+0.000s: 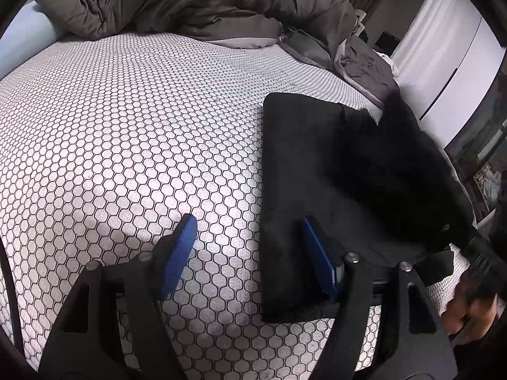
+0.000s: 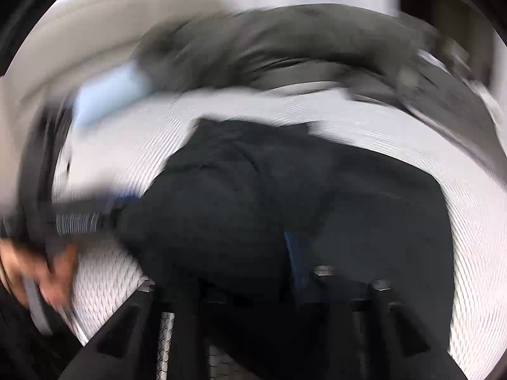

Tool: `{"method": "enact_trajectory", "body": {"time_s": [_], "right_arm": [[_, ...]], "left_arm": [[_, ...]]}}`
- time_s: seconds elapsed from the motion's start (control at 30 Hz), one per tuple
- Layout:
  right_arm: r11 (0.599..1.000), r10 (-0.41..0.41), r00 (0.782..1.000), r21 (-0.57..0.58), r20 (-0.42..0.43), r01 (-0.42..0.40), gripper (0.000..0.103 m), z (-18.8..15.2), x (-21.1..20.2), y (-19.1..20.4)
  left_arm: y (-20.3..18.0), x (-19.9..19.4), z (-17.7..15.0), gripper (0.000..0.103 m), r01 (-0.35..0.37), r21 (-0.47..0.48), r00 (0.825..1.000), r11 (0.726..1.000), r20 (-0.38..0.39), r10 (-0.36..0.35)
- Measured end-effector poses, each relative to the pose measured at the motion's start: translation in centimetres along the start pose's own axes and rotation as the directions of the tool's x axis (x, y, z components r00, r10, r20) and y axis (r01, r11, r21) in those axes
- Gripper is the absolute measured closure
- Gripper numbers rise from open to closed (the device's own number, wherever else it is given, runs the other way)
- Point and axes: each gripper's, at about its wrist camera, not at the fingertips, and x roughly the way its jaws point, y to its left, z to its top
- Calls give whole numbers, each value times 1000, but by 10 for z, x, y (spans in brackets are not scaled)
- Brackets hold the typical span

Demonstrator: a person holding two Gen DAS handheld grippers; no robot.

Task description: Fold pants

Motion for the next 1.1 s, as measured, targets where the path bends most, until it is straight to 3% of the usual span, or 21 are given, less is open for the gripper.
{"method": "enact_trajectory", "body": {"time_s": [0.07, 0.13, 0.23, 0.37, 0.47, 0.63, 0.73, 0.8, 0.87, 0.9, 0.93, 1.03, 1.1], "right_arm": [[989, 47, 999, 140, -21, -44, 65, -4, -12, -40], [974, 82, 996, 216, -39, -72, 29, -12, -19, -66], [929, 190, 981, 331, -37, -168, 29, -23, -35, -105], [940, 78, 996, 329, 51, -90, 29, -19, -69, -133], [946, 91, 993, 303, 80, -111, 29, -12, -78, -131], [939, 240, 970, 246, 32, -240, 37, -7, -58, -98], [961, 149, 986, 247, -76, -127, 37, -8, -31, -87], [960, 118, 984, 269, -137, -78, 38, -15, -10, -89], [963, 84, 988, 265, -133, -47, 60, -17, -5, -89], [963, 83, 990, 266, -113, -50, 78, -16, -8, -89], [959, 102, 991, 272, -85, -76, 83, -14, -13, -89], [974, 125, 992, 195, -22, -118, 85, -12, -42, -81], [984, 93, 995, 157, -48, -84, 85, -20, -52, -83]], "left_arm": [[-6, -2, -2, 36, -1, 5, 1000, 1000, 1, 1], [-7, -5, -4, 37, -14, 10, 1000, 1000, 0, 14], [-8, -11, -5, 37, -22, 7, 1000, 1000, 4, 22], [-17, -23, -5, 40, -40, 21, 999, 999, 34, 39], [-33, -36, -6, 40, 5, 53, 997, 999, 79, -9], [-66, -40, -11, 39, 52, 171, 993, 984, 97, -70], [-76, -30, -17, 39, 21, 210, 998, 978, 60, -34], [-75, -25, -18, 40, 11, 206, 999, 979, 45, -20], [-72, -24, -18, 40, 5, 200, 999, 980, 43, -13], [-70, -26, -18, 40, 6, 188, 999, 982, 45, -15], [-68, -29, -17, 40, 14, 175, 999, 984, 49, -23], [-63, -33, -16, 40, 29, 149, 998, 988, 55, -38], [-62, -33, -16, 40, 20, 146, 998, 989, 51, -27]]}}
